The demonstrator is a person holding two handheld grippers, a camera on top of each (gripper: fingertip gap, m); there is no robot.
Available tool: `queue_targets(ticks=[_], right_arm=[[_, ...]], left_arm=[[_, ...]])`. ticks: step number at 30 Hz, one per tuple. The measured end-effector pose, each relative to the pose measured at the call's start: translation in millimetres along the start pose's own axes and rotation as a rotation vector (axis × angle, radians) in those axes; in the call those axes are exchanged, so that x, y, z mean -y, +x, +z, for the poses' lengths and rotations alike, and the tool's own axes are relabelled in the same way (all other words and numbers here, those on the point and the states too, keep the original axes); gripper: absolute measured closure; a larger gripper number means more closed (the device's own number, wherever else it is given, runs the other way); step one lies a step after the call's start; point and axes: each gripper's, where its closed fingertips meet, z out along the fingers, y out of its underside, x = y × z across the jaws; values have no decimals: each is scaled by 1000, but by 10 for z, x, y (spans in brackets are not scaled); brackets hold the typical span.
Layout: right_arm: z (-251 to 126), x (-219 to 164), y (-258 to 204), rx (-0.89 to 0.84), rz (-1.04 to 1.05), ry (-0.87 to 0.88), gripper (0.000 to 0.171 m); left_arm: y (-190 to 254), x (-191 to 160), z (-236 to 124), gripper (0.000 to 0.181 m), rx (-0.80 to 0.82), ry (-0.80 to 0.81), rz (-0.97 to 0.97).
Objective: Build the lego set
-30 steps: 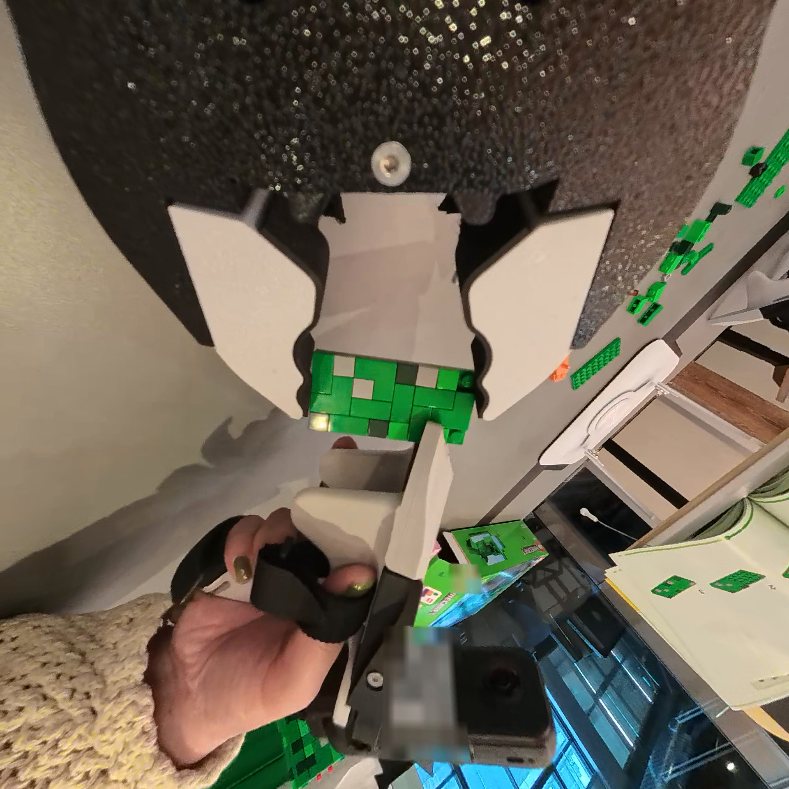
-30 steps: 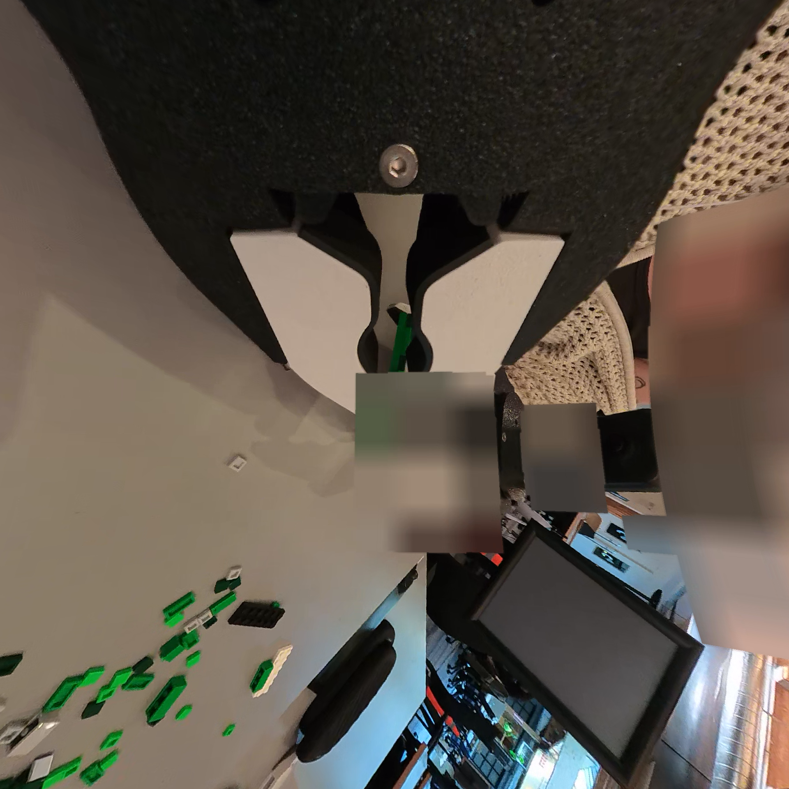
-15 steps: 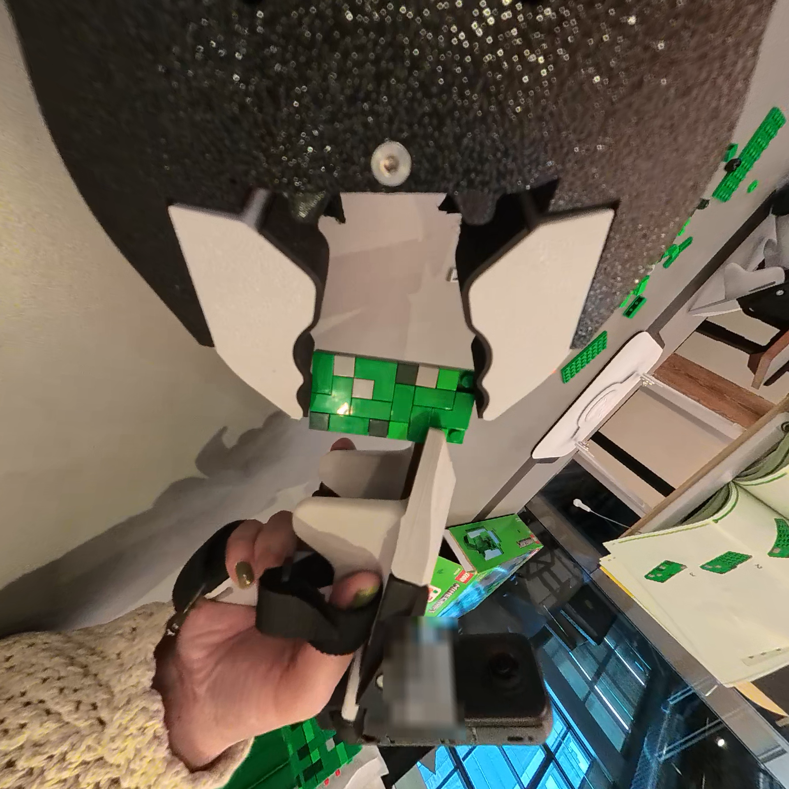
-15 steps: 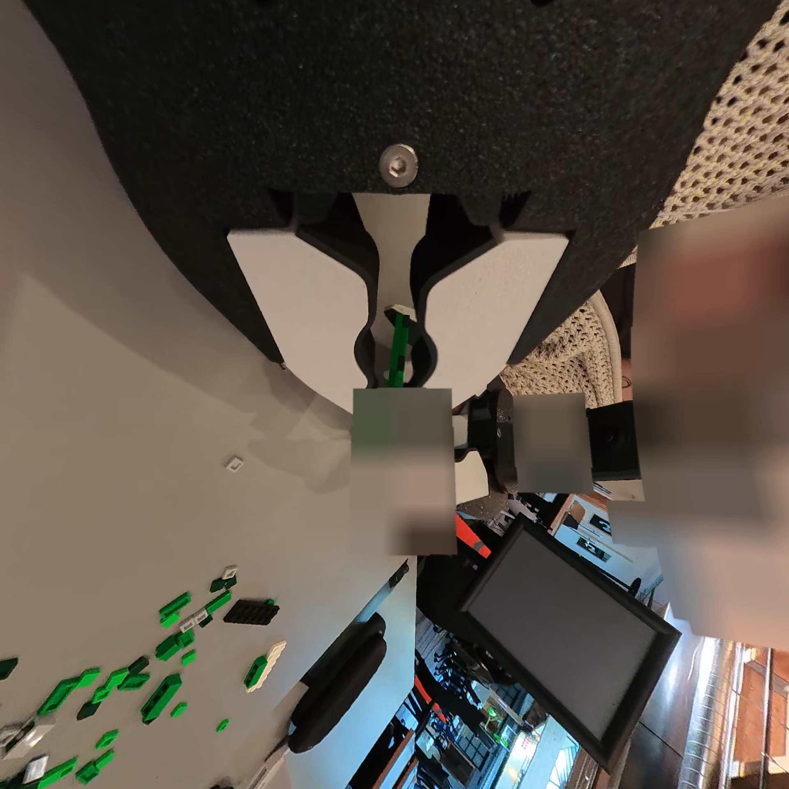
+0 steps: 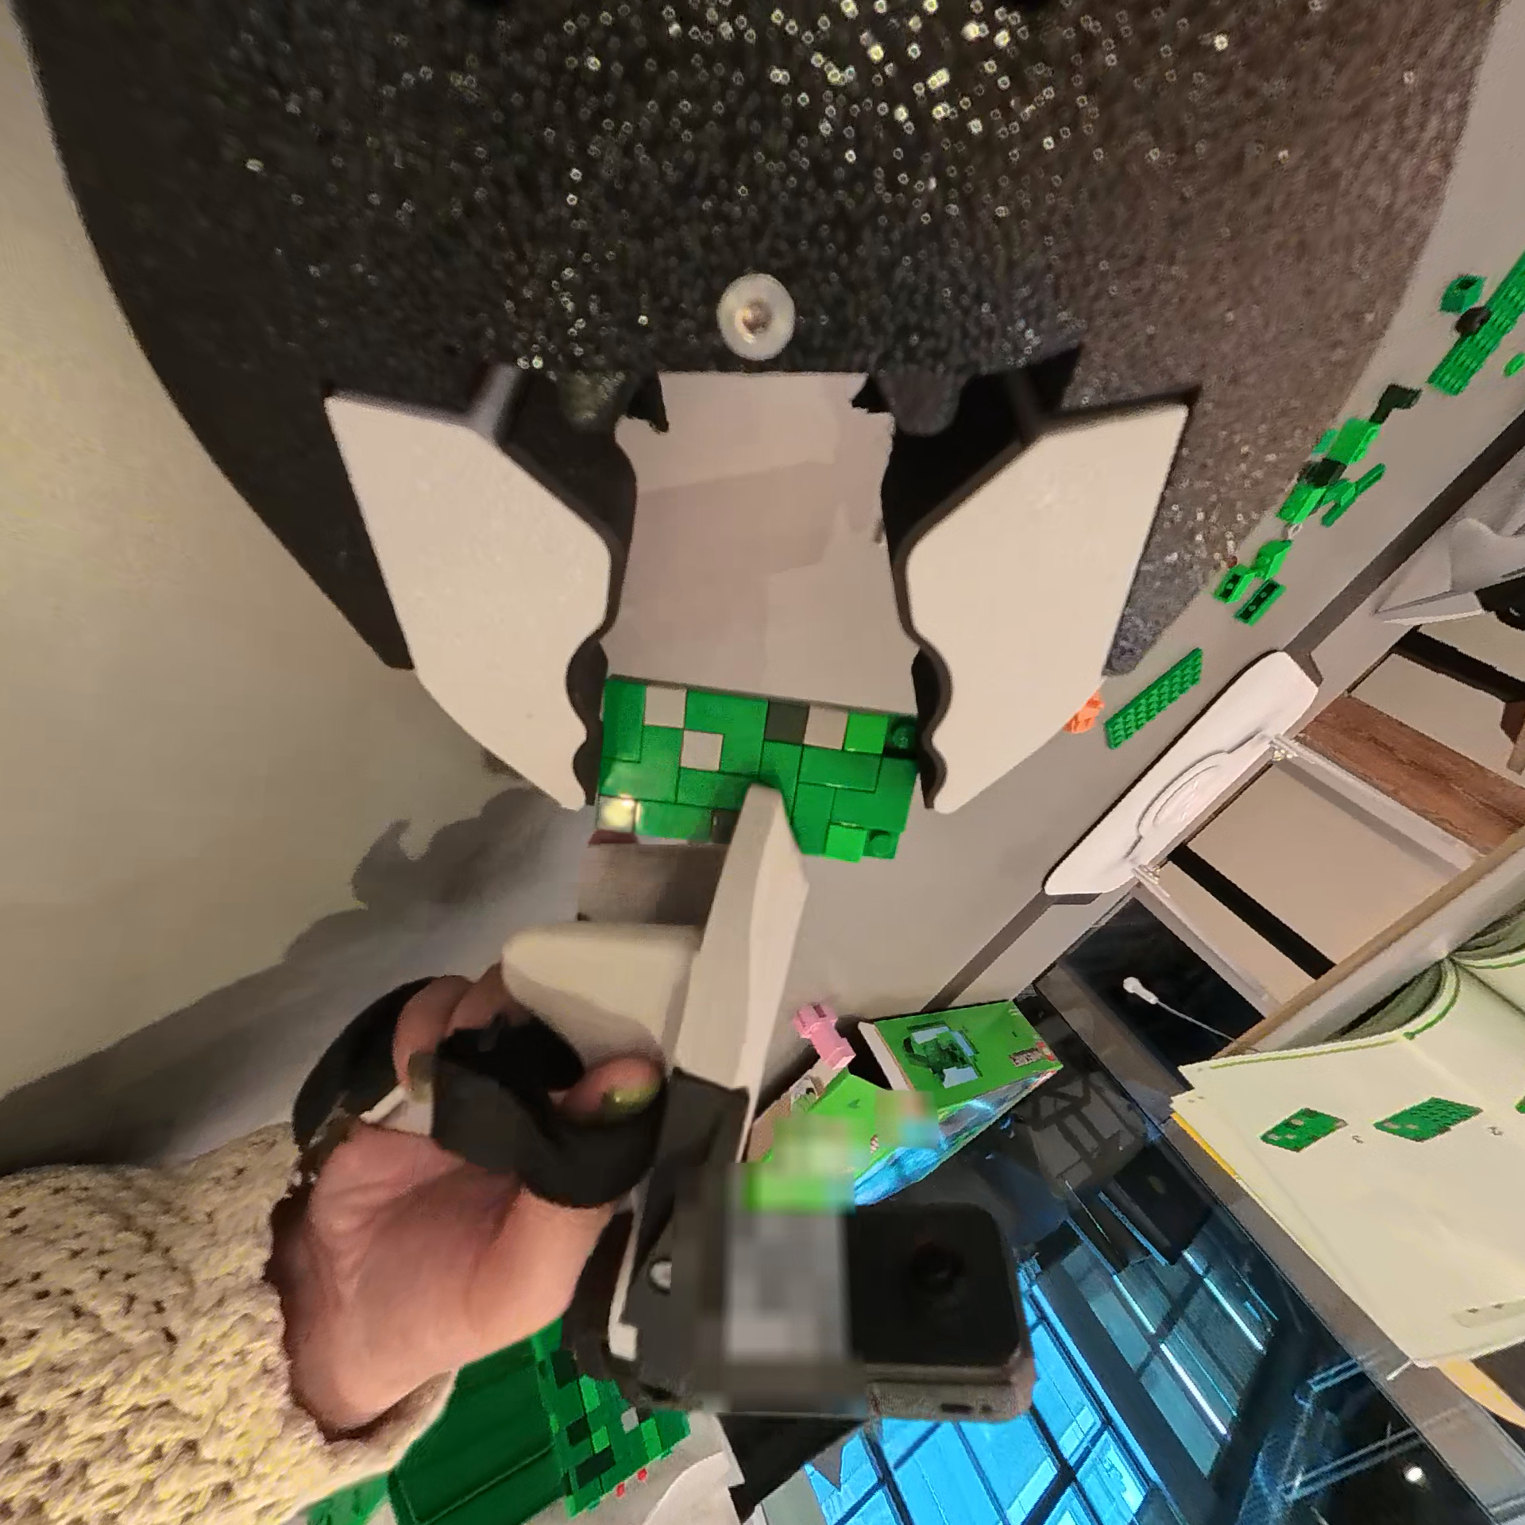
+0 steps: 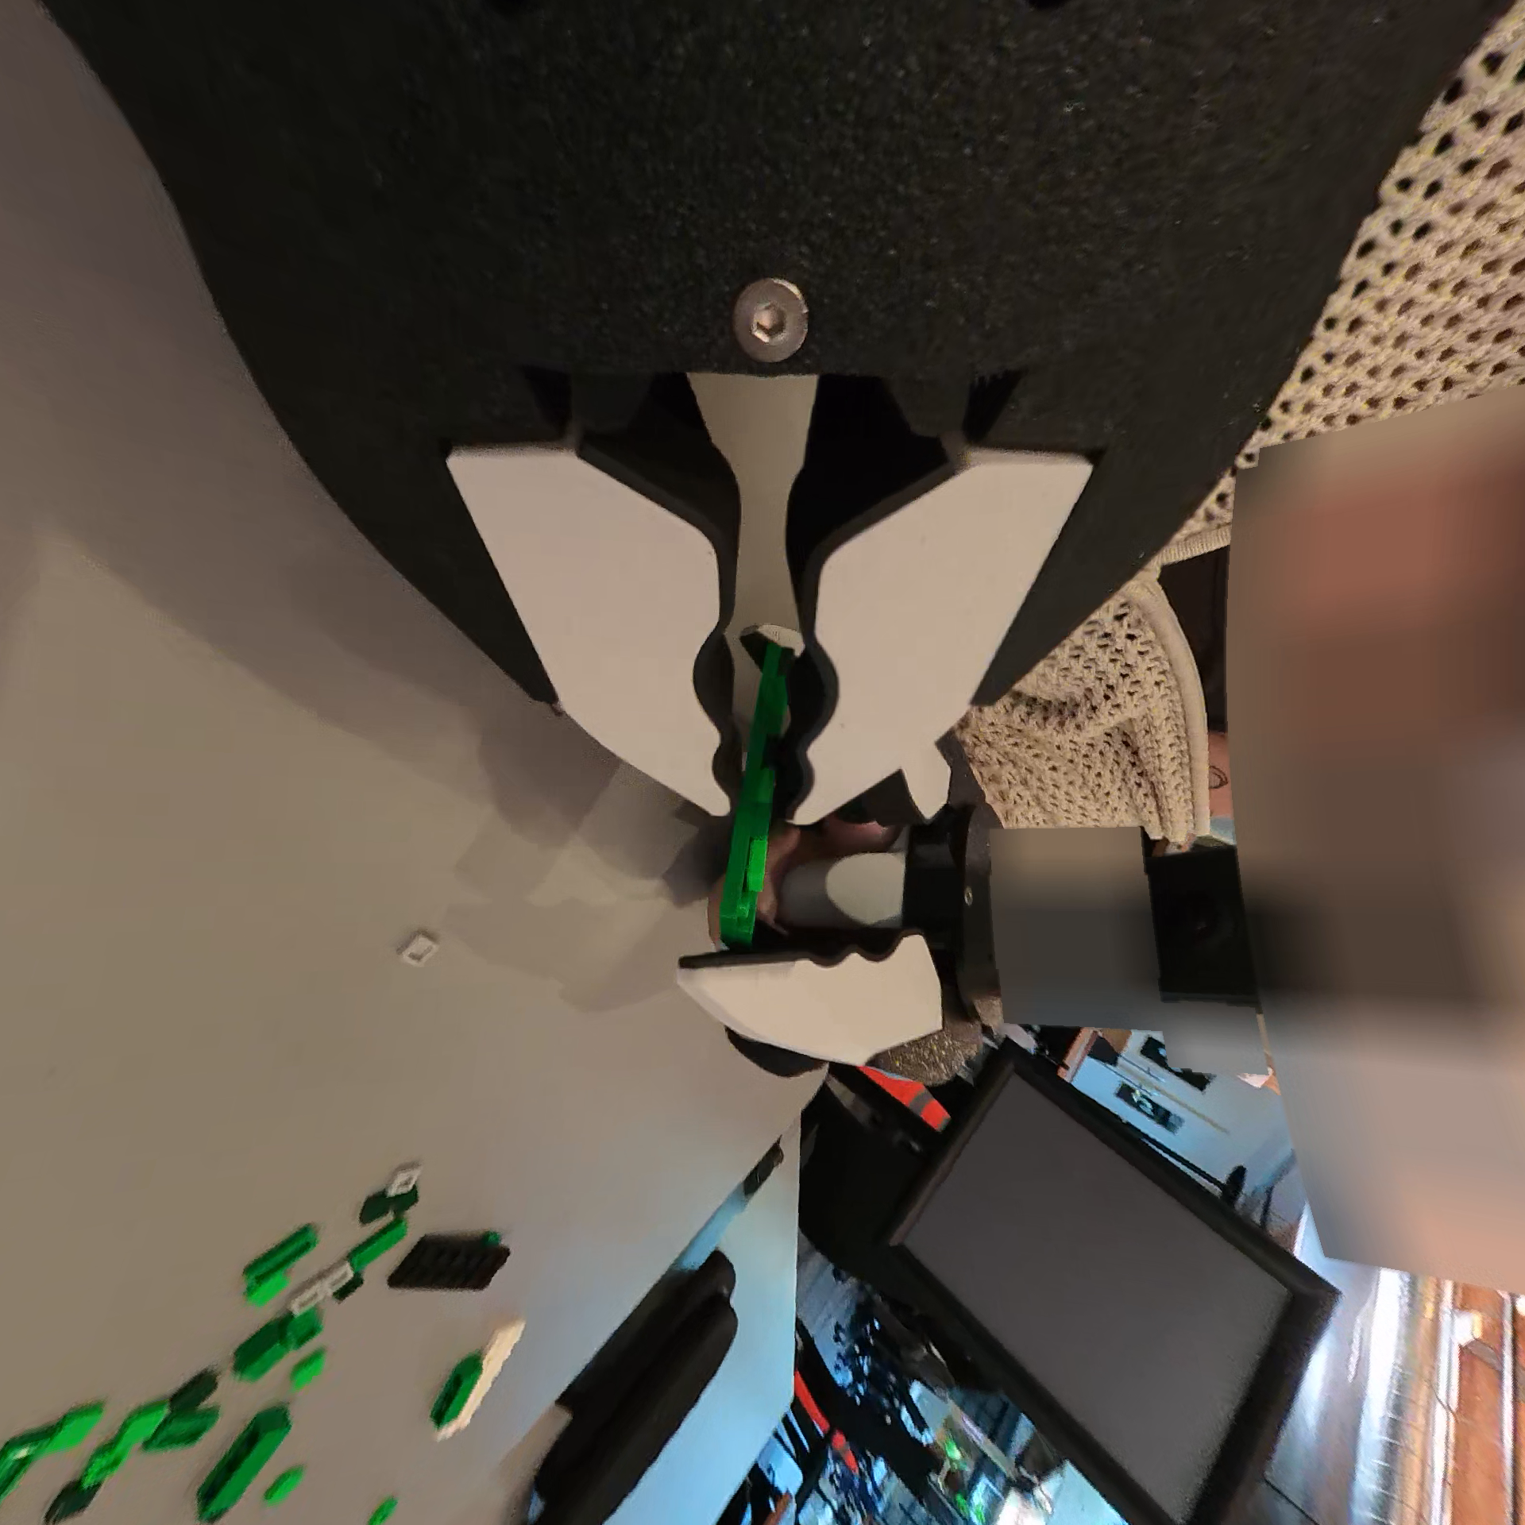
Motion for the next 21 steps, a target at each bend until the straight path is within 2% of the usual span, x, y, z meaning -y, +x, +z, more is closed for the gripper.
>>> queue_targets(ticks=[2,3,7,10,11,15,16,18,21], right_arm=[[-10,77,-10,14,28,50,165],[-22,124,6,4,14,80,165],[-44,215,-62,64,23,110,165],[10,204,-137,132,58,77,165],[23,217,-147,149,67,78,165],[92,269,-105,149,39,101,164],[85,354,-109,149,8,156,157],[-39,630,-64,87,-126,335,141],[-317,983,222,-197,-403,553,137]], left_arm=[[-60,36,-5,106,41,18,-31],[-98,73,-20,98,60,37,-51],[-187,57,-54,89,36,62,-143],[-212,99,-86,96,31,87,-60],[-184,119,-99,105,18,99,-32],[-242,36,-131,106,10,55,-25],[-285,22,-155,106,5,61,-31],[-396,-32,-221,106,-35,61,-71],[-648,-103,-343,106,-92,107,-193]])
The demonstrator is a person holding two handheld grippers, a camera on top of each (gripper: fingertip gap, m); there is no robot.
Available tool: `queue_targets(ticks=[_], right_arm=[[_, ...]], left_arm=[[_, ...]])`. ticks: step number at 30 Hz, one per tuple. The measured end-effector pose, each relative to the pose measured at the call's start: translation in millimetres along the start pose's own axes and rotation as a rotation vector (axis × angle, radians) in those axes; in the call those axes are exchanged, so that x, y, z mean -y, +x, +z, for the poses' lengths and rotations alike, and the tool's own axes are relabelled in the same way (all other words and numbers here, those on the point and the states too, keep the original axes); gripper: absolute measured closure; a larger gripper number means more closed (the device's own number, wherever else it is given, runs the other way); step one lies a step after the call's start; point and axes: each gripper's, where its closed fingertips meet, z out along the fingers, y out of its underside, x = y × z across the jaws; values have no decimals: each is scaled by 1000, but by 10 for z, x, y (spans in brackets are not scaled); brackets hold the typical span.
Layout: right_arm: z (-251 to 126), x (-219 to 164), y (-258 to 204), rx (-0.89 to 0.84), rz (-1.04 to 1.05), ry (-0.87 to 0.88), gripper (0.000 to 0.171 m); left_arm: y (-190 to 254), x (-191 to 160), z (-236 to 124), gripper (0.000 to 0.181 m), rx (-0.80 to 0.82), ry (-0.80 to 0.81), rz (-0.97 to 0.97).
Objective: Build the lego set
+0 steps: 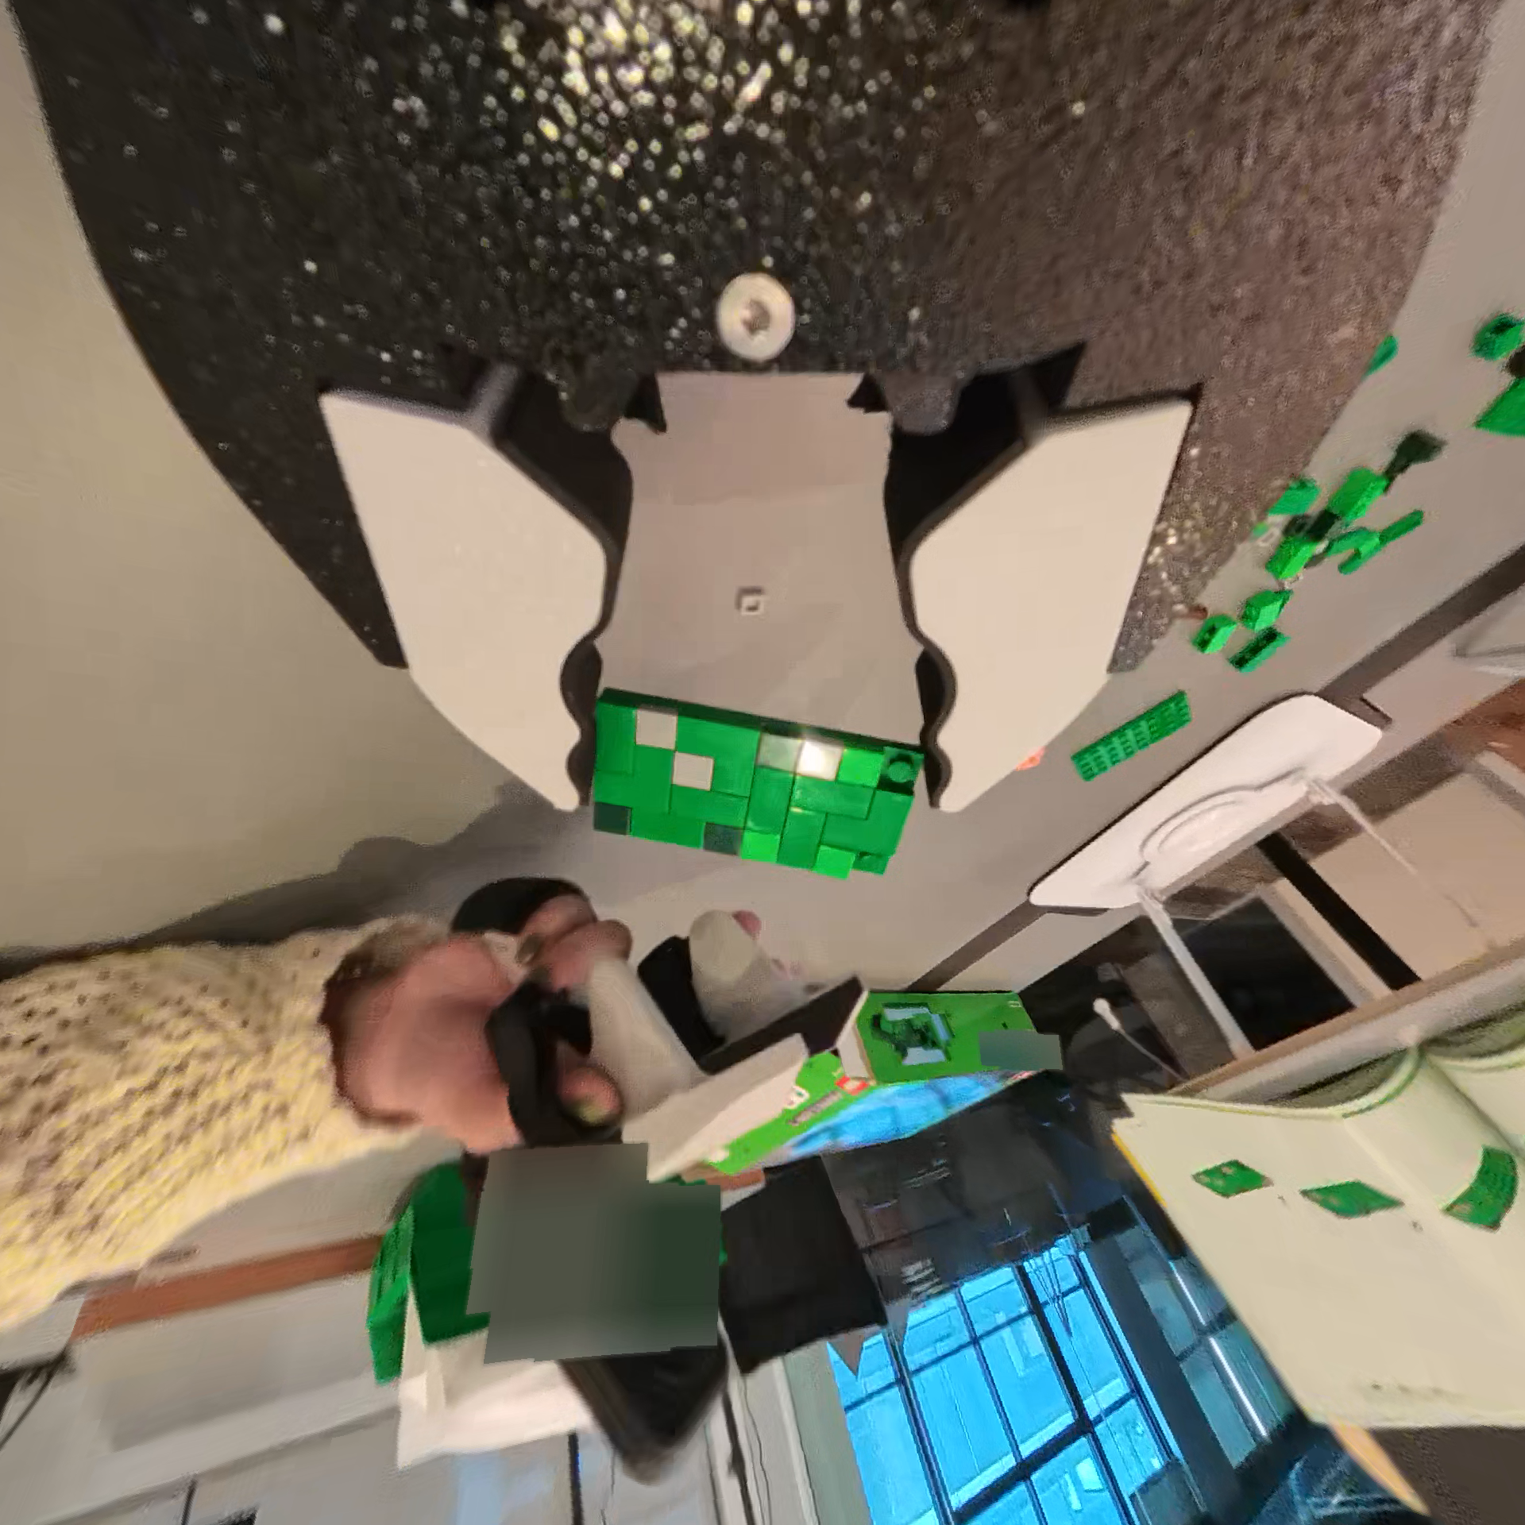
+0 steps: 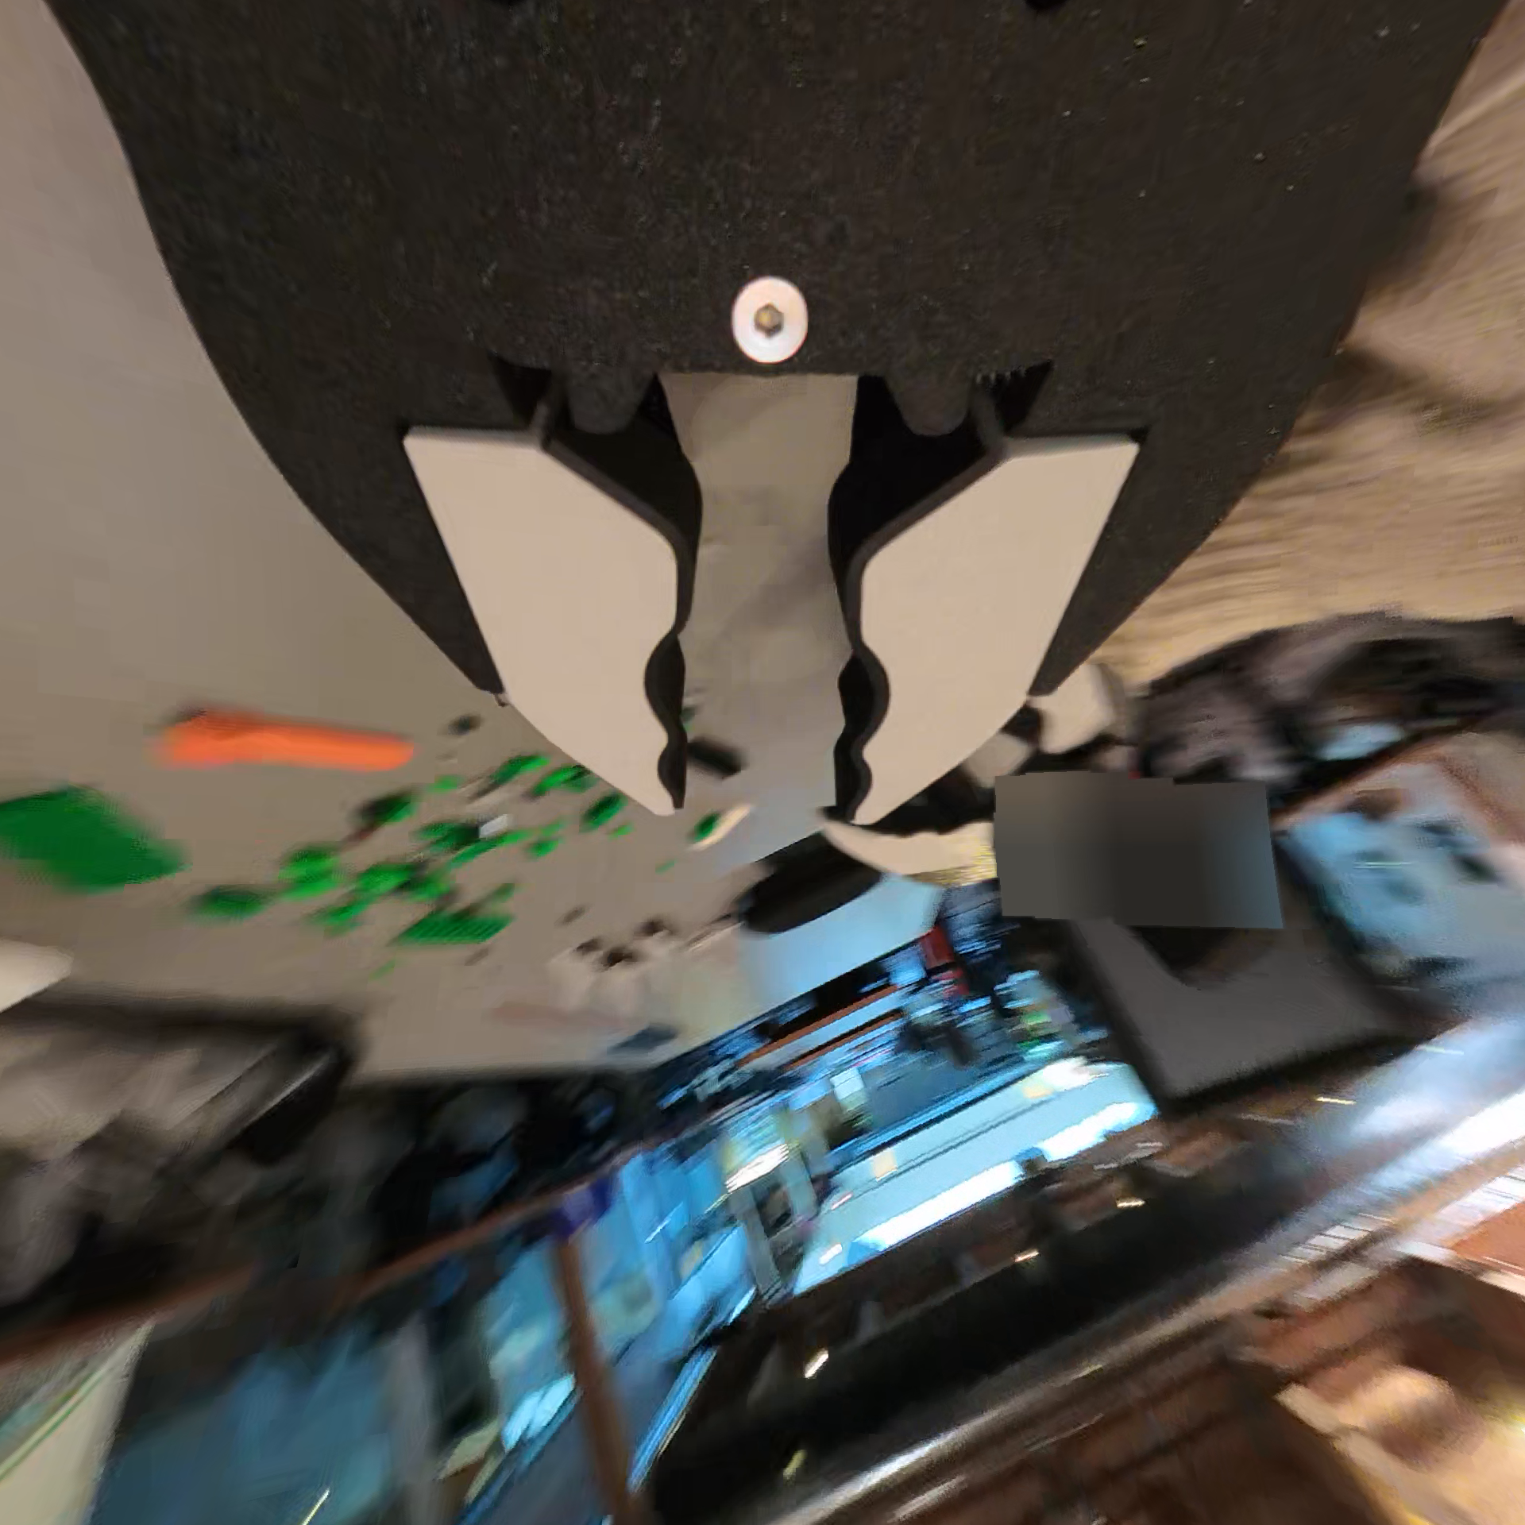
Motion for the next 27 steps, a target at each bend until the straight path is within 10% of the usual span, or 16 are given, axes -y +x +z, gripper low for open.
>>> queue_targets(ticks=[11,27], right_arm=[[504,360,892,-402,-587,213,147],[1029,538,1471,-506,-600,241,161]], left_arm=[[-1015,-236,-25,106,37,52,-180],[-147,-372,-78,106,-459,-43,-85]])
